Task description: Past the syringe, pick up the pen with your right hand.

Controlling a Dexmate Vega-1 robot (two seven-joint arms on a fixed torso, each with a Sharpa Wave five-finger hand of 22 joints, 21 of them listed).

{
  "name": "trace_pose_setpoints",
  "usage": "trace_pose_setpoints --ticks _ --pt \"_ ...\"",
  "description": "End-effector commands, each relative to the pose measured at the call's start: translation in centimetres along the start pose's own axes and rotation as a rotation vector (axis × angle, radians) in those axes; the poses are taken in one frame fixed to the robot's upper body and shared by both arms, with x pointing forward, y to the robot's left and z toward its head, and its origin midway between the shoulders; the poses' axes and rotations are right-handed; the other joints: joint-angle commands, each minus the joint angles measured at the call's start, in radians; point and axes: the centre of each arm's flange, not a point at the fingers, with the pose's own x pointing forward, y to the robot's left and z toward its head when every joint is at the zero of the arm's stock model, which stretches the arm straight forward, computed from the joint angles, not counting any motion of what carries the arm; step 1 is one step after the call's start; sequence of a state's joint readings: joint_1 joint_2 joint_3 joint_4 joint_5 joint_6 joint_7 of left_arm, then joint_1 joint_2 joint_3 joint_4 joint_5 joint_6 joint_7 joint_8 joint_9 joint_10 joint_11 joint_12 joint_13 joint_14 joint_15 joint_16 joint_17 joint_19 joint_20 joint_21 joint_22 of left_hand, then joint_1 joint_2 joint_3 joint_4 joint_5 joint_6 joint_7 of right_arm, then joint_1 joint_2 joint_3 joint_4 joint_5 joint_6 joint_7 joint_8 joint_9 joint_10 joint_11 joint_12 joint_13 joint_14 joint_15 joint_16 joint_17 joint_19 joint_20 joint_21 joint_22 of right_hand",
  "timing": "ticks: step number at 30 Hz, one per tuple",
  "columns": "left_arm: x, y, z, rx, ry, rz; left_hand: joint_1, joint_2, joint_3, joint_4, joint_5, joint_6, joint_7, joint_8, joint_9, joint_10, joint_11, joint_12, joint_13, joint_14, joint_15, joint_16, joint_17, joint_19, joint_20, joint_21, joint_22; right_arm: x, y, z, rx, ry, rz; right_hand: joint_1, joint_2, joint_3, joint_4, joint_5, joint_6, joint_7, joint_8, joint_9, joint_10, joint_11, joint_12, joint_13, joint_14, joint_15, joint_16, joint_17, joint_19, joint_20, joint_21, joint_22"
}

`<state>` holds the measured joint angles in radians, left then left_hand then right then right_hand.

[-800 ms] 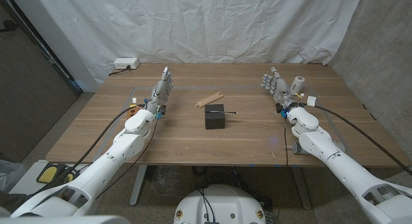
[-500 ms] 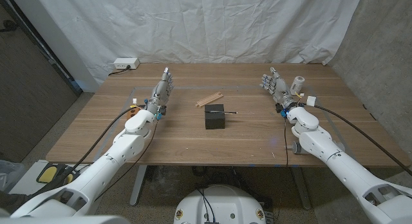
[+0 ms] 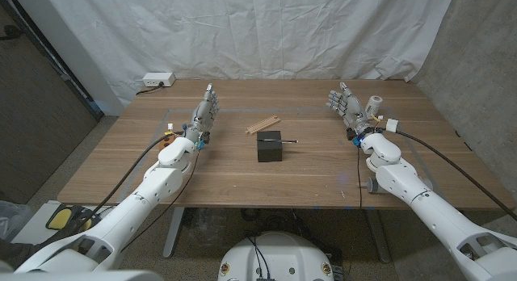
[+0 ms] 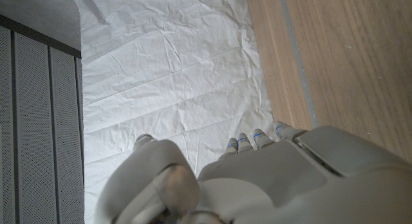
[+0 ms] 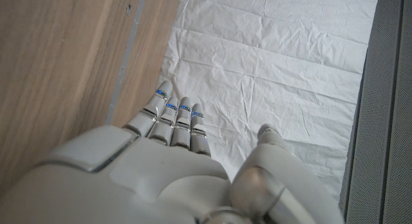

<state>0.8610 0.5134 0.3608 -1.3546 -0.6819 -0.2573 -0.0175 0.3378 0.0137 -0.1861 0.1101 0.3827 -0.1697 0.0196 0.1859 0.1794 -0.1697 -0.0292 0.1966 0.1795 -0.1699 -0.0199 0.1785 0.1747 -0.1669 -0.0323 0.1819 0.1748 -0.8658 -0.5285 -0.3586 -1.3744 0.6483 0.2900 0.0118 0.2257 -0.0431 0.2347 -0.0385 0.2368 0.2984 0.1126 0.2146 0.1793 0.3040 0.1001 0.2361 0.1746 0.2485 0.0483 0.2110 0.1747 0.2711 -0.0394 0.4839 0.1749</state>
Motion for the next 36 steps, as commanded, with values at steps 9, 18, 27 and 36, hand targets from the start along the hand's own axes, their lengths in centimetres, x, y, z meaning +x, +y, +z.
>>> trace_pose_setpoints --ticks 9,18,27,36 --pt "-0.7 0.2 1.0 0.013 -0.024 -0.011 0.018 0.008 -0.003 -0.003 0.009 -0.087 0.001 0.009 0.002 -0.069 0.001 0.003 0.002 -0.097 0.002 0.005 0.004 -0.057 -0.086 0.007 0.003 -1.6 1.2 1.9 -0.033 -0.061 -0.001 0.026 0.008 0.010 -0.012 -0.009 0.029 -0.012 0.007 0.006 0.021 -0.010 0.002 0.003 0.020 -0.009 0.001 0.006 0.012 -0.003 -0.010 0.002" --pt "-0.9 -0.3 1.3 0.041 -0.030 -0.033 0.025 0.015 -0.002 -0.006 0.011 -0.084 -0.001 0.009 0.002 -0.069 -0.003 0.003 0.002 -0.094 0.000 0.006 0.004 -0.065 -0.086 0.006 0.003 -2.3 1.8 2.4 -0.052 -0.071 0.012 0.034 0.014 0.014 -0.016 -0.011 0.032 -0.013 0.005 0.006 0.023 -0.010 0.000 0.003 0.020 -0.009 -0.001 0.006 0.013 -0.004 -0.014 0.003" --pt "-1.4 -0.9 1.3 0.066 -0.019 -0.048 0.033 0.022 0.000 -0.008 0.012 -0.081 -0.002 0.010 0.002 -0.068 -0.007 0.003 0.002 -0.092 -0.002 0.006 0.004 -0.069 -0.087 0.006 0.003 -3.4 1.7 3.1 -0.065 -0.096 0.047 0.048 0.024 0.021 -0.023 -0.015 0.039 -0.011 0.004 0.006 0.020 -0.015 -0.004 0.004 0.018 -0.008 -0.005 0.006 0.011 -0.003 -0.020 0.003" --pt "-1.9 -1.0 0.0 0.035 -0.027 -0.040 0.040 0.029 0.002 -0.010 0.014 -0.084 -0.006 0.008 0.002 -0.068 -0.008 0.003 0.002 -0.093 -0.003 0.006 0.004 -0.073 -0.086 0.006 0.003 -4.1 2.0 4.2 -0.069 -0.132 0.074 0.075 0.040 0.034 -0.038 -0.025 0.079 -0.020 0.012 0.007 0.038 -0.022 -0.004 0.004 0.024 -0.014 -0.008 0.006 0.013 -0.002 -0.031 0.004"
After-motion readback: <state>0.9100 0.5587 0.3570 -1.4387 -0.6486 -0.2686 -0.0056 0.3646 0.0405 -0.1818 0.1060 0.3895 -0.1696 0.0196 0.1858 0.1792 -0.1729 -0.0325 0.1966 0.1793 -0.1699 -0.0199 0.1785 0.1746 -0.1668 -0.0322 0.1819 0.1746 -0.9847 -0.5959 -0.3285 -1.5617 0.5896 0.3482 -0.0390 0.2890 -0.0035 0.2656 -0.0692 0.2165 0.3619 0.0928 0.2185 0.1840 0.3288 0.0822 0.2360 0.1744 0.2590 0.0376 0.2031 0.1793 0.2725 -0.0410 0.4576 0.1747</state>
